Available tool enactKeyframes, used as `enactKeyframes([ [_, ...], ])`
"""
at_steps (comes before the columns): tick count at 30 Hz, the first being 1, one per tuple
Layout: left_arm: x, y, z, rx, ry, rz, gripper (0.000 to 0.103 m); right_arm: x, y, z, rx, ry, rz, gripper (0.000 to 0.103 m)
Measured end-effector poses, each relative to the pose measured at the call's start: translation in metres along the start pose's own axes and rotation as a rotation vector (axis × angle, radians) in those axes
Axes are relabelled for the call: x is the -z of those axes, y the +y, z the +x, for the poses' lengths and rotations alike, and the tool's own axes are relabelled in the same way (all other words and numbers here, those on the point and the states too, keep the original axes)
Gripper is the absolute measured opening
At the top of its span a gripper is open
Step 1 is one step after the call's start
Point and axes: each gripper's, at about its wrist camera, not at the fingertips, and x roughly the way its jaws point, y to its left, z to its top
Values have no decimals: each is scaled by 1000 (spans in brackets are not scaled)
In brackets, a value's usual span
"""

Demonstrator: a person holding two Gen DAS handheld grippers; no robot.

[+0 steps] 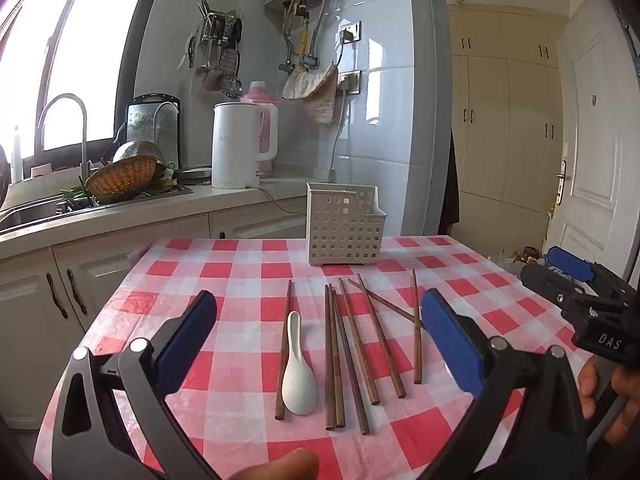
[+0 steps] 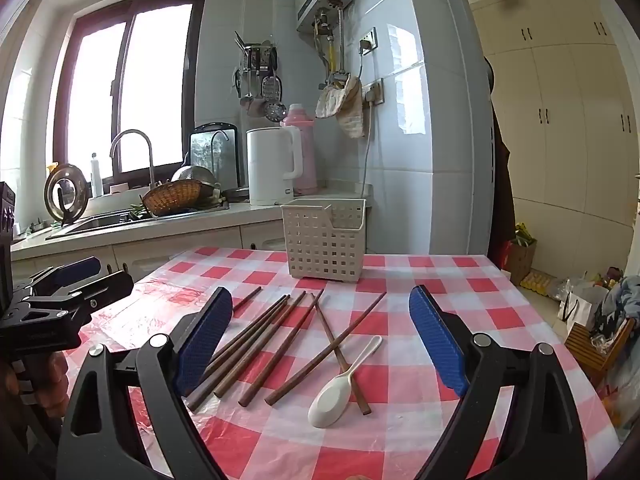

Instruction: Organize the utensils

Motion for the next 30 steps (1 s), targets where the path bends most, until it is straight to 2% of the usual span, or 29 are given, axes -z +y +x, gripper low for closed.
enactKeyframes([
  [30, -7, -4, -2, -6, 1, 18, 99, -3, 3, -3, -5, -10, 5, 84],
])
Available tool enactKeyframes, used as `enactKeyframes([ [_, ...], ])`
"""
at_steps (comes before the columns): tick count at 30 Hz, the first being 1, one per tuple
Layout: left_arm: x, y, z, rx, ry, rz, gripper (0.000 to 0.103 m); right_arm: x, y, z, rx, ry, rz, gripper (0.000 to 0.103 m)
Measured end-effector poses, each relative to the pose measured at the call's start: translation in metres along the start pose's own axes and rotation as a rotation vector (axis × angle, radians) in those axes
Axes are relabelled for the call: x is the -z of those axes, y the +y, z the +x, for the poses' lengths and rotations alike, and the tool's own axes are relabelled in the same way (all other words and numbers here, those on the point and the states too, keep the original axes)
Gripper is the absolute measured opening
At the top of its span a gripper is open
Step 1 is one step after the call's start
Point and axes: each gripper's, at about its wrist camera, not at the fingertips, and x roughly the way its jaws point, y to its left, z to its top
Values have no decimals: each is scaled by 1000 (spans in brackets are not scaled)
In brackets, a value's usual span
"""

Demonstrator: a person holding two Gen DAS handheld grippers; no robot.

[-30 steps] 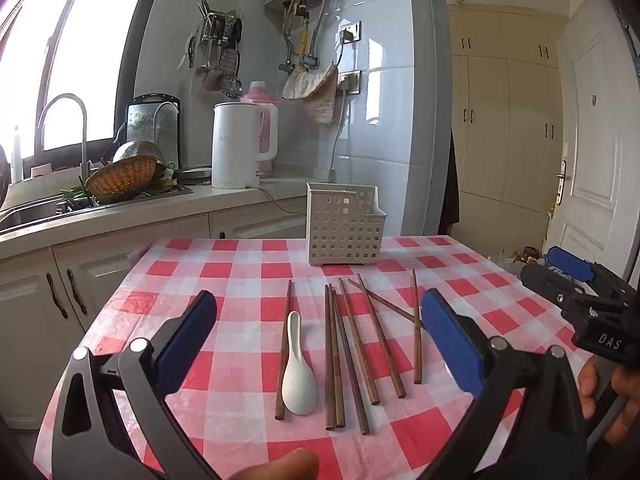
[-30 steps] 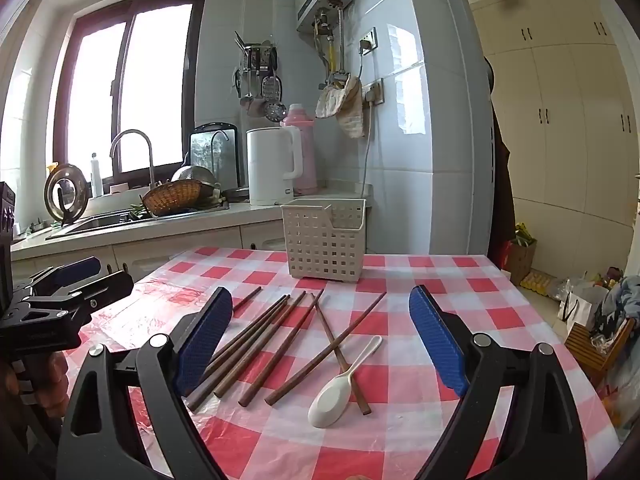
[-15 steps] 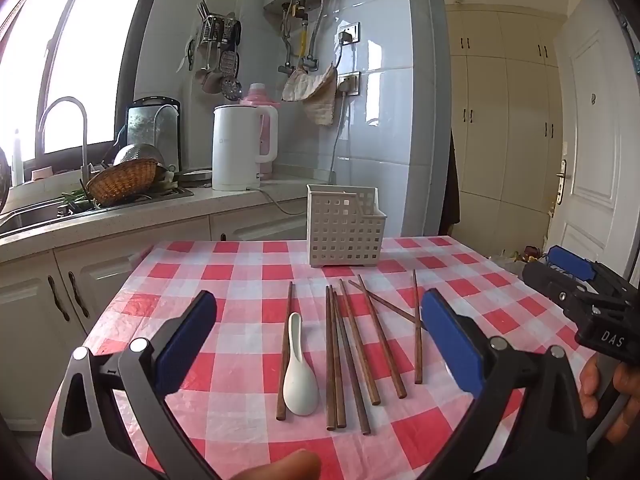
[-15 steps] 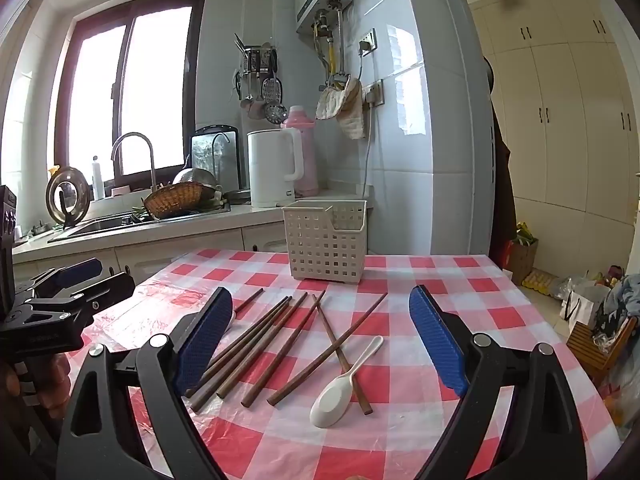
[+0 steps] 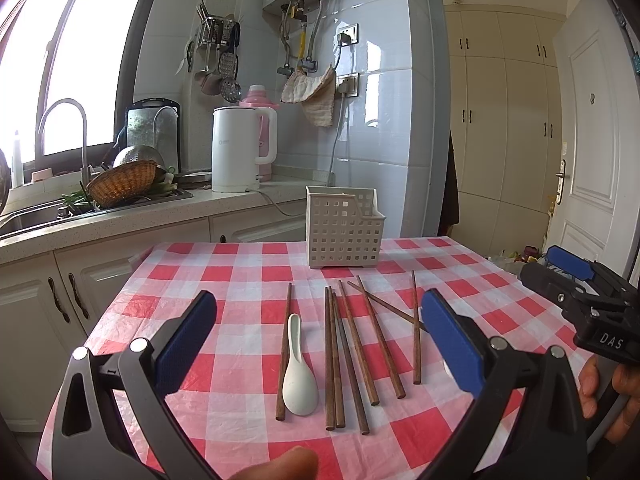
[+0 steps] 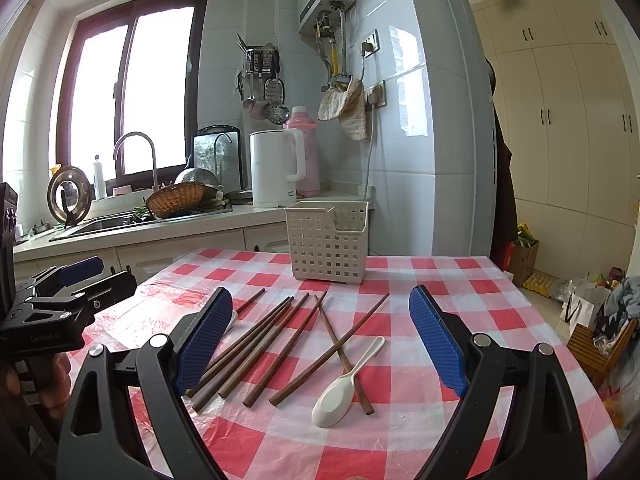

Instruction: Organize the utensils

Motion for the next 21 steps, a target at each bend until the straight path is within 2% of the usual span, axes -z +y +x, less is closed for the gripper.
enactKeyframes([
  [21, -3, -3, -6, 3, -10, 5, 99, 0, -1, -2, -2, -2, 0, 84],
])
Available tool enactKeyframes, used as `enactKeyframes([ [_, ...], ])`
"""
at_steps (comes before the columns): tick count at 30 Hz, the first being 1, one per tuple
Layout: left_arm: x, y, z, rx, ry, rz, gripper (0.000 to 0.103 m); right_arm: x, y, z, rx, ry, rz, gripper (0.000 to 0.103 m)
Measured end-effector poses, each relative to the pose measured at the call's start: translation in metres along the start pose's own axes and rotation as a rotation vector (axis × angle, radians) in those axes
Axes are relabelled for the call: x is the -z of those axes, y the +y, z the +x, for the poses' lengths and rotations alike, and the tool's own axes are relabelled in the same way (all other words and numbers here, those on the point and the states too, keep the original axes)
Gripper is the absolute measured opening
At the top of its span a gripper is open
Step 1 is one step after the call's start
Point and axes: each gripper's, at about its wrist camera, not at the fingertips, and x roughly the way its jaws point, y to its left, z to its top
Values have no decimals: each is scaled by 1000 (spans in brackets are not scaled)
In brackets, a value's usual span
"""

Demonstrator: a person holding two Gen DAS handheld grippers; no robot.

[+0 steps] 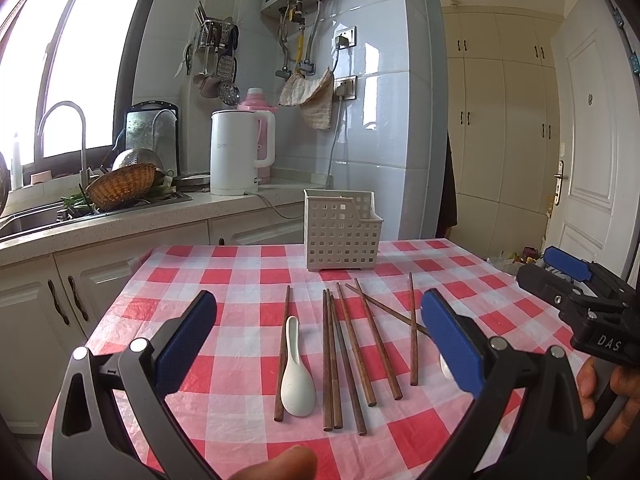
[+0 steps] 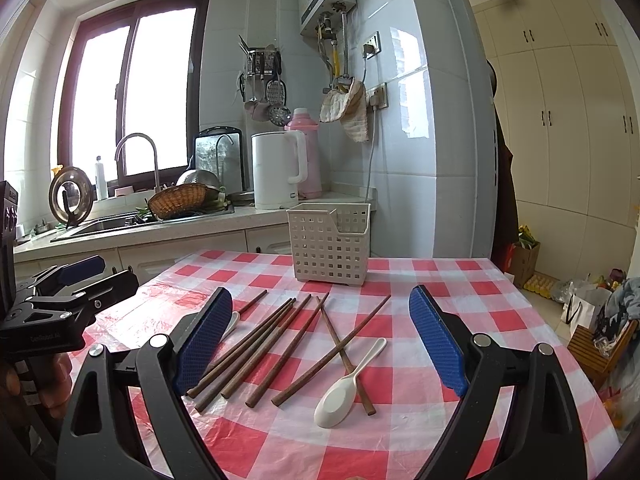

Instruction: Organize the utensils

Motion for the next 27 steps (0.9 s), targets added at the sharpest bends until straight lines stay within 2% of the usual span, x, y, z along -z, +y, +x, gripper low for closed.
enactKeyframes([
  [27, -2, 0, 5, -1, -4, 3, 99, -6, 4, -4, -5, -7, -1, 84],
])
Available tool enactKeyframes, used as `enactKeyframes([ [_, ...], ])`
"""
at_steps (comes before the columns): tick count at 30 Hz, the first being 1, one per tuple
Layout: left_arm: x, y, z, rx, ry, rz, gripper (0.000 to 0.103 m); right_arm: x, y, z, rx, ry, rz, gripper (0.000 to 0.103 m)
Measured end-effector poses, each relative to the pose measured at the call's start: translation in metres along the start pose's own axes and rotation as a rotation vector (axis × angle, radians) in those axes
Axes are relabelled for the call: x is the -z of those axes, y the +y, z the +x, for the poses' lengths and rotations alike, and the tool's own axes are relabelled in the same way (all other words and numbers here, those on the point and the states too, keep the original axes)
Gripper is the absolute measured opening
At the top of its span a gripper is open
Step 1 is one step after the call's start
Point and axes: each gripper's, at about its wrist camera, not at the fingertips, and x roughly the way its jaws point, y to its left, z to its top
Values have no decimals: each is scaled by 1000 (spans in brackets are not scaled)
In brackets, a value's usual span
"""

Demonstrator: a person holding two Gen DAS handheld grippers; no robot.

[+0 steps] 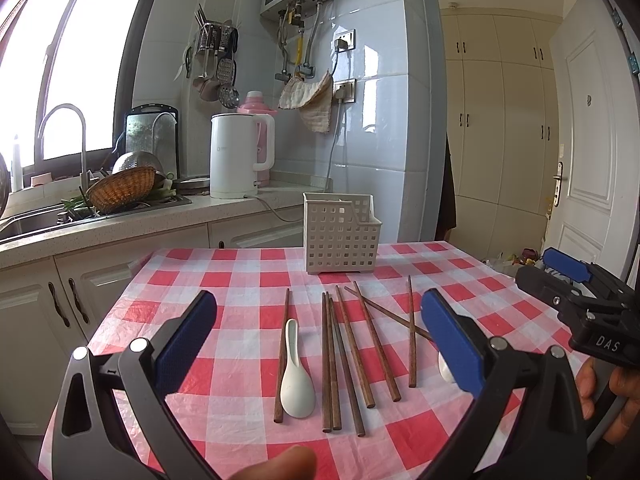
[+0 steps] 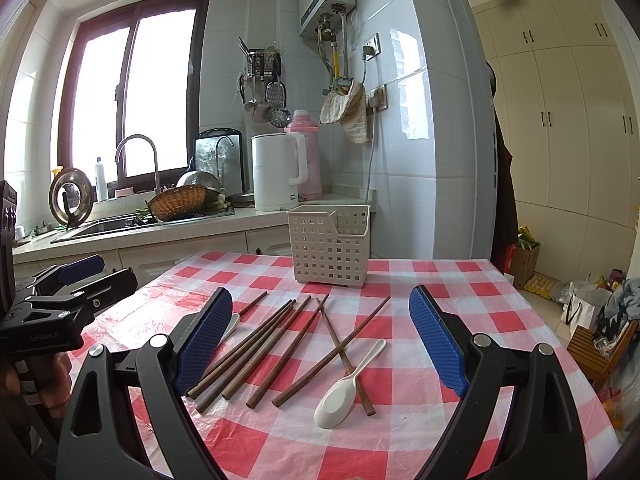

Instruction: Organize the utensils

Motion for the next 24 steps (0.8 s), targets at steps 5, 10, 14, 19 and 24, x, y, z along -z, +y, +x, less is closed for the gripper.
enactKeyframes([
  [5, -1, 0, 1, 1, -1, 1, 99, 0, -1, 0, 0, 4, 1, 84],
  [10, -1, 0, 1, 1, -2, 1, 99, -1, -1, 0, 1, 3, 1, 84],
  [14, -1, 0, 1, 1, -1, 0, 99, -1, 0, 0, 0, 3, 1, 84],
  [19, -1, 2, 4, -2, 14, -12, 99, -1, -5, 0, 1, 12, 13, 84],
  [24, 1, 15, 18, -21, 92, -50, 99, 7, -26, 18, 35, 100, 95, 84],
])
